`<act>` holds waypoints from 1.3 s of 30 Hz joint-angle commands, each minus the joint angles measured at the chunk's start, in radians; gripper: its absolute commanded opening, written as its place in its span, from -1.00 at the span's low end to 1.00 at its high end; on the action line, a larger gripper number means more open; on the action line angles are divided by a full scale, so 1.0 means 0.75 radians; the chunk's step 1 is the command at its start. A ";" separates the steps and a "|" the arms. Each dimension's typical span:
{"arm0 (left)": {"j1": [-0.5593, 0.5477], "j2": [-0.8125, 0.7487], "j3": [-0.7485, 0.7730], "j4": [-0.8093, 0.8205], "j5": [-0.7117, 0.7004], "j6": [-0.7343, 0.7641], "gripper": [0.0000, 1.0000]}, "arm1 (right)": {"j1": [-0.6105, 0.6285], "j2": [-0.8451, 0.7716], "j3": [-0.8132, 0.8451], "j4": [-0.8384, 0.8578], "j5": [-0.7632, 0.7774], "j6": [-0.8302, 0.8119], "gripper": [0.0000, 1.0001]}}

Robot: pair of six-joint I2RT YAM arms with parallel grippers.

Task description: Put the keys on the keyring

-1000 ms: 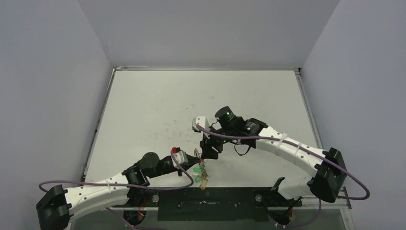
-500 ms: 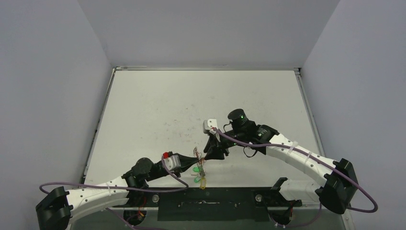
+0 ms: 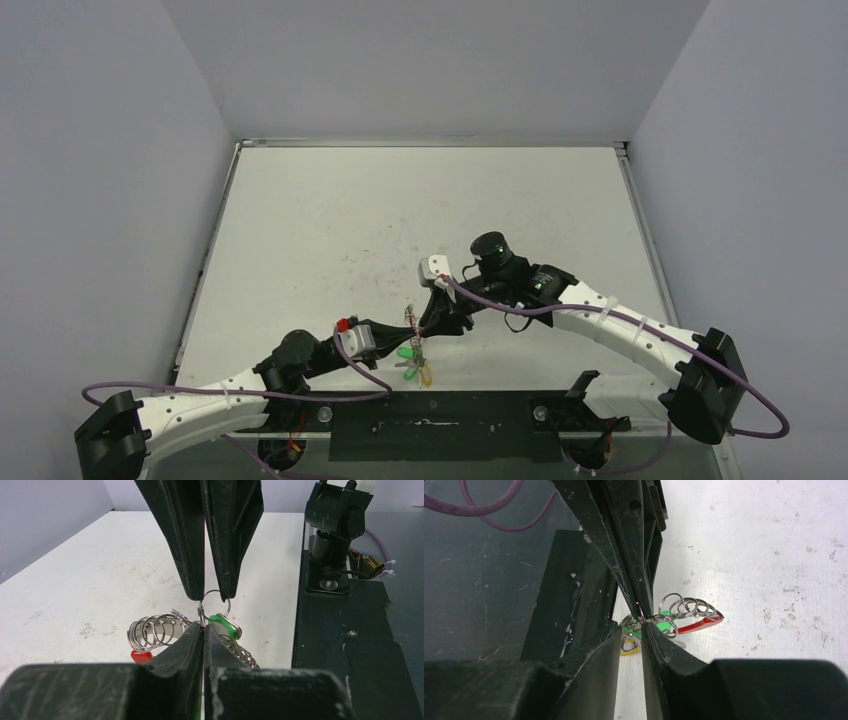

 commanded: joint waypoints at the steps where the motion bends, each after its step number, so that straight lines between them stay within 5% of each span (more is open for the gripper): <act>1: -0.003 -0.017 0.019 0.120 0.020 0.003 -1.00 | 0.002 0.020 -0.013 0.058 0.007 -0.054 -0.55; 15: -0.003 -0.016 0.033 0.110 0.037 -0.012 -1.00 | 0.011 0.048 -0.022 0.082 0.030 -0.052 -0.48; 27: -0.003 -0.004 0.038 0.110 0.039 -0.015 -1.00 | 0.035 0.087 -0.016 0.129 0.009 -0.014 -0.98; 39: -0.003 -0.092 0.041 0.010 -0.006 -0.009 -0.93 | 0.037 0.069 0.080 -0.113 0.104 -0.107 -1.00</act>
